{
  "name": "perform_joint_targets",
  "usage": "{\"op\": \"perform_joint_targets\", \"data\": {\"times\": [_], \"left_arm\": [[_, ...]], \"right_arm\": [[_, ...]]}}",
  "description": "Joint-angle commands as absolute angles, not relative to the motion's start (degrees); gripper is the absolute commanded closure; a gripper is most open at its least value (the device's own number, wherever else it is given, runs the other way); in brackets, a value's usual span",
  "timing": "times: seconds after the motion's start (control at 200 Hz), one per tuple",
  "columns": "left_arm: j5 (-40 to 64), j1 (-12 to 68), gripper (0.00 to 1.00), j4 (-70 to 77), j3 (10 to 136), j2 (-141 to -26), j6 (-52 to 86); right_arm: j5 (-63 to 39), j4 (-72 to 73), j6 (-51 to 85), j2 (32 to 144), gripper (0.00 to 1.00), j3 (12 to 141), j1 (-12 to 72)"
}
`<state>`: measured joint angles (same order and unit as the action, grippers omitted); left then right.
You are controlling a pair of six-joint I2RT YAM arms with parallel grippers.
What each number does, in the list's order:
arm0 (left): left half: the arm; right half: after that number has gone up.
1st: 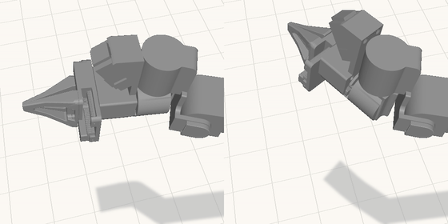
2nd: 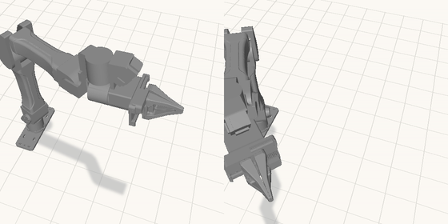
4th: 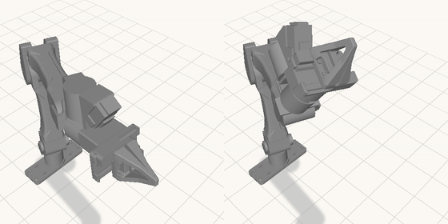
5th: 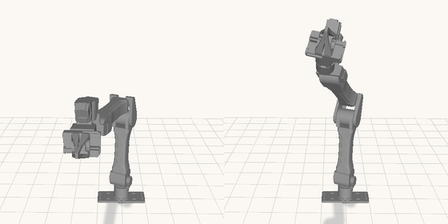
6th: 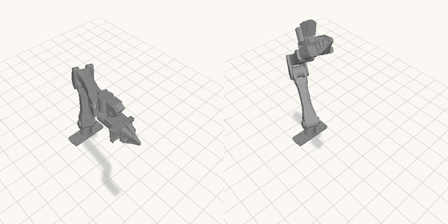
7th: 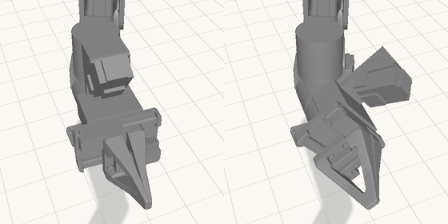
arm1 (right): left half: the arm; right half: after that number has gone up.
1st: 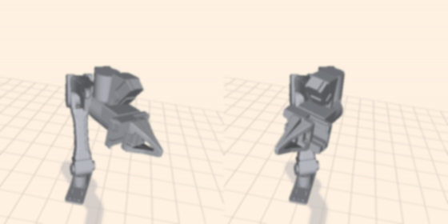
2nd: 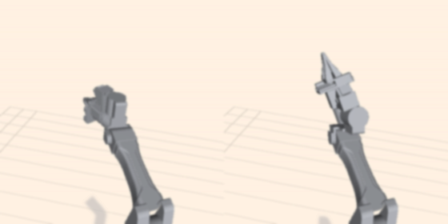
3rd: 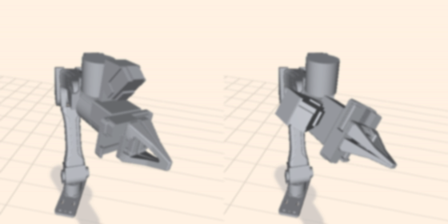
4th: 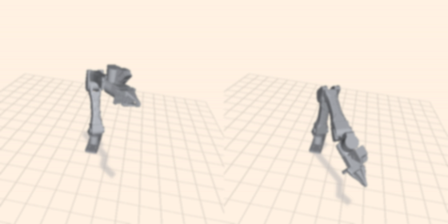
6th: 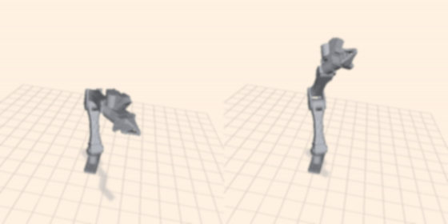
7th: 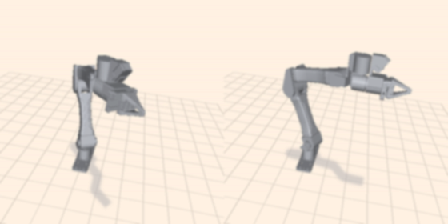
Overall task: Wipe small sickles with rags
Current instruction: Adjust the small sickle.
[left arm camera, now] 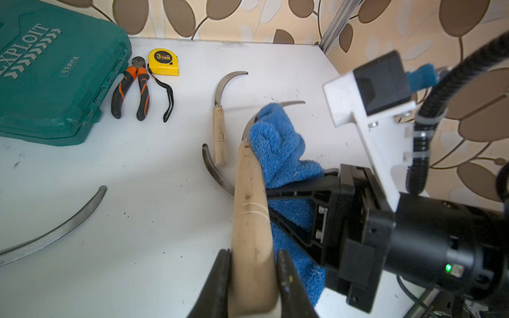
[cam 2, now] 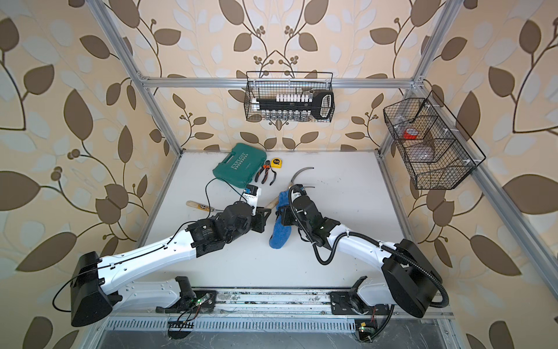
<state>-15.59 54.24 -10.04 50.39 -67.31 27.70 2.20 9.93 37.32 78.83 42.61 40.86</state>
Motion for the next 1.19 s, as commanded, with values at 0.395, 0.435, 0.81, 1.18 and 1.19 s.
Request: {"op": "perform_joint_targets", "data": {"times": [0.395, 0.435, 0.81, 1.18, 1.19], "left_arm": [[0.01, 55.02, 1.0, -1.63, 43.26, -64.64, 30.69], [0.85, 55.02, 1.0, -1.08, 42.89, -64.77, 31.06], [5.64, 55.02, 1.0, 1.78, 42.36, -67.14, 32.27], [3.72, 55.02, 1.0, 2.41, 41.69, -67.15, 32.26], [3.63, 55.02, 1.0, 2.49, 41.65, -67.19, 32.26]], "right_arm": [[-2.31, 12.87, 31.85, 82.11, 1.0, 49.73, 41.29], [-2.27, 13.2, 31.52, 82.0, 1.0, 49.69, 41.39], [-3.07, 14.58, 28.2, 83.14, 1.0, 51.5, 42.01], [-3.21, 14.5, 26.83, 84.2, 1.0, 52.42, 42.62], [-3.22, 14.52, 26.81, 84.13, 1.0, 52.44, 42.62]]}}
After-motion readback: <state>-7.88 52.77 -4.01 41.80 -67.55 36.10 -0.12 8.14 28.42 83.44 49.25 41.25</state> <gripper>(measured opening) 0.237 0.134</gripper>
